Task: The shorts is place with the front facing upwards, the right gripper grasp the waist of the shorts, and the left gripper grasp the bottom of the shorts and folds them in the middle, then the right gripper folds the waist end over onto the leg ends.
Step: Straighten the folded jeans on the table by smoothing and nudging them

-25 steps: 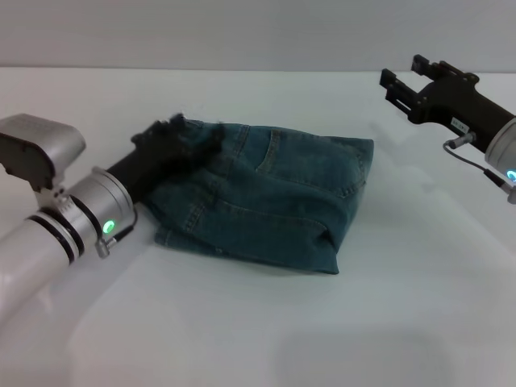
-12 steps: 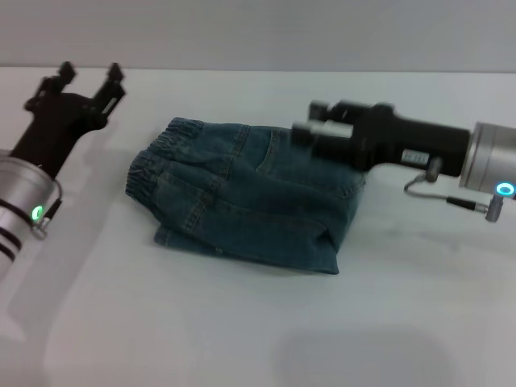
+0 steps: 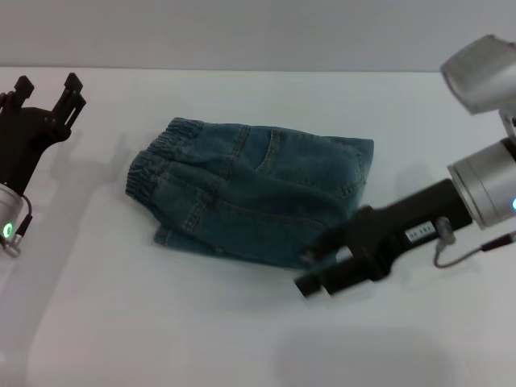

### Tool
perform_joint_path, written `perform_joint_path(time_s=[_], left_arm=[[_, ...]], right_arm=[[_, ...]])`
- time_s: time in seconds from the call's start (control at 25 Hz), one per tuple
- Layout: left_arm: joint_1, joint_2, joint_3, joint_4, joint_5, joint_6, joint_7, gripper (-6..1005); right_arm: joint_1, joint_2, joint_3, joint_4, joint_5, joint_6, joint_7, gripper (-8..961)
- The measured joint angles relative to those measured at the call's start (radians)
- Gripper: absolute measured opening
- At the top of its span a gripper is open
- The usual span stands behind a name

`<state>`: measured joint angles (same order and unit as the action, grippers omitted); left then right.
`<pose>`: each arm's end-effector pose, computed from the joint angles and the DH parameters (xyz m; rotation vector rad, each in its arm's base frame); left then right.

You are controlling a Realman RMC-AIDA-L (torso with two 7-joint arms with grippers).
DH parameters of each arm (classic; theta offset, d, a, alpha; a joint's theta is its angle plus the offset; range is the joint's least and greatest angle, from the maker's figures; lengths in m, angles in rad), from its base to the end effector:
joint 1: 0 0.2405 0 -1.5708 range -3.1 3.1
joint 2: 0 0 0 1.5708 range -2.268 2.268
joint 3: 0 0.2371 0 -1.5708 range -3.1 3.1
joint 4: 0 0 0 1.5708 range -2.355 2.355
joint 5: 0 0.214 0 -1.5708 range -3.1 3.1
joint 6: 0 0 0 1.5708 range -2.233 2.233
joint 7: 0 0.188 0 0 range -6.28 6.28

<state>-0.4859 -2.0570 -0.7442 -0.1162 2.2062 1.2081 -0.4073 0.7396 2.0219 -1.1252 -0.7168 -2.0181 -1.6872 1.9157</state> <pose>-0.3004 0.3806 0.0012 -1.5831 -0.6698 -0.8950 0.1607 0.3247 -0.0605 2.8258 -0.7758 -0.2319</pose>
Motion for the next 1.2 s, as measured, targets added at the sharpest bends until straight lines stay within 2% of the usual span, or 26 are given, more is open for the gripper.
perform_joint_path(time_s=[0.24,0.48,0.64,1.2], left_arm=[[0.011,0.0,-0.001,0.002,0.0,0.0,0.001,797],[0.014,0.0,0.001,0.0,0.003,0.0,0.001,797],[0.011,-0.001,0.008,-0.004,0.003,-0.001,0.001,797],[0.017,-0.003,0.009,0.001,0.004,-0.014,0.001,797]], right_arm=[[0.035,0.002,0.001,-0.009,-0.202,-0.014,0.09,559],[0.041,0.034,-0.001,-0.008,-0.286,0.033,0.114,559],[0.035,0.043,-0.001,-0.003,-0.3,0.085,0.115,558],[0.035,0.046,0.007,0.036,-0.285,0.295,0.109,558]])
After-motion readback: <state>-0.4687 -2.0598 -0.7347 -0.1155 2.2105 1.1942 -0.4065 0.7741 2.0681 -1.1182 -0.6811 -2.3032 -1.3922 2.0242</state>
